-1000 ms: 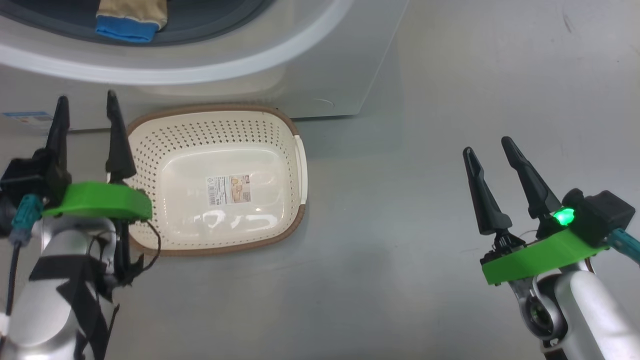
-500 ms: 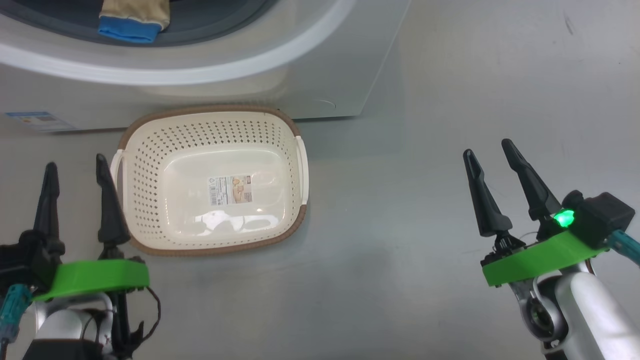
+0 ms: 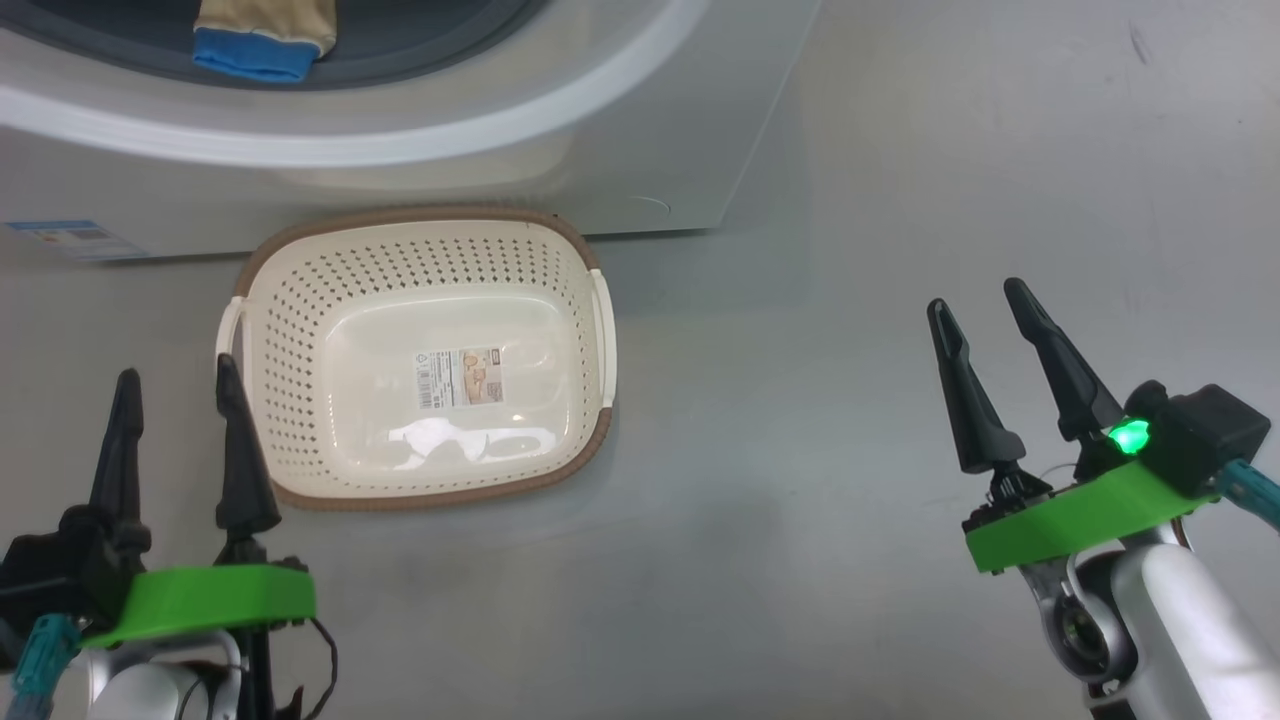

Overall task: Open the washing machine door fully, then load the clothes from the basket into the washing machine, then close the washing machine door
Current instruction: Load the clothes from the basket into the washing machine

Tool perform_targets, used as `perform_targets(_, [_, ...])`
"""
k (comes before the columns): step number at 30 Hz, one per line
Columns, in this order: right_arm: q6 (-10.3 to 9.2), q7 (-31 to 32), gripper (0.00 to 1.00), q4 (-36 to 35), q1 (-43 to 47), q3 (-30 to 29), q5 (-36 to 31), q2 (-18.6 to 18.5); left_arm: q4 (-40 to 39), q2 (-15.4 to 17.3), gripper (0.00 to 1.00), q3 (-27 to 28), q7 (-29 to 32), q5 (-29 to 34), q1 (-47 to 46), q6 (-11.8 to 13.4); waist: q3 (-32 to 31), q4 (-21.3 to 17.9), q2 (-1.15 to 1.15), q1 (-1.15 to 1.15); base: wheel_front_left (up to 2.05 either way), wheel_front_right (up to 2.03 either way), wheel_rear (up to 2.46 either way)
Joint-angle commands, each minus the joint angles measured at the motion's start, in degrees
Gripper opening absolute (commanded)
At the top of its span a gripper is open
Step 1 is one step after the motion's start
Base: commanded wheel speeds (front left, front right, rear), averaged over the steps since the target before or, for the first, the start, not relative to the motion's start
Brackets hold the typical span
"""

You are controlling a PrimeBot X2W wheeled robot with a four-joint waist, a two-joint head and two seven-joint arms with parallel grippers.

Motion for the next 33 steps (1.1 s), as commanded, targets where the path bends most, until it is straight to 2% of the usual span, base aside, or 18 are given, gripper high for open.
perform_targets(1, [-0.01, -0.5, 1.0, -1.5, 0.2, 0.9, 0.3, -1.2, -1.9, 0.9, 1.0, 1.9, -0.4, -0.1, 0.1, 2.7, -0.1, 0.0, 0.0, 0.0, 0.0, 0.0, 0.0])
perform_targets(27, [-0.01, -0.5, 1.0, -1.5, 0.6, 1.3, 0.5, -1.2, -0.2, 0.2, 1.0, 0.9, -0.7, -0.7, -0.5, 2.4, -0.3, -0.2, 0.0, 0.0, 0.0, 0.0, 0.0])
perform_targets(33, [-0.01, -0.5, 1.0, -1.5, 0.2, 1.6, 0.6, -1.1, 1.6, 1.0, 1.0, 0.7, 0.0, -1.1, -4.1, 1.3, 0.4, -0.6, 0.0, 0.0, 0.0, 0.0, 0.0])
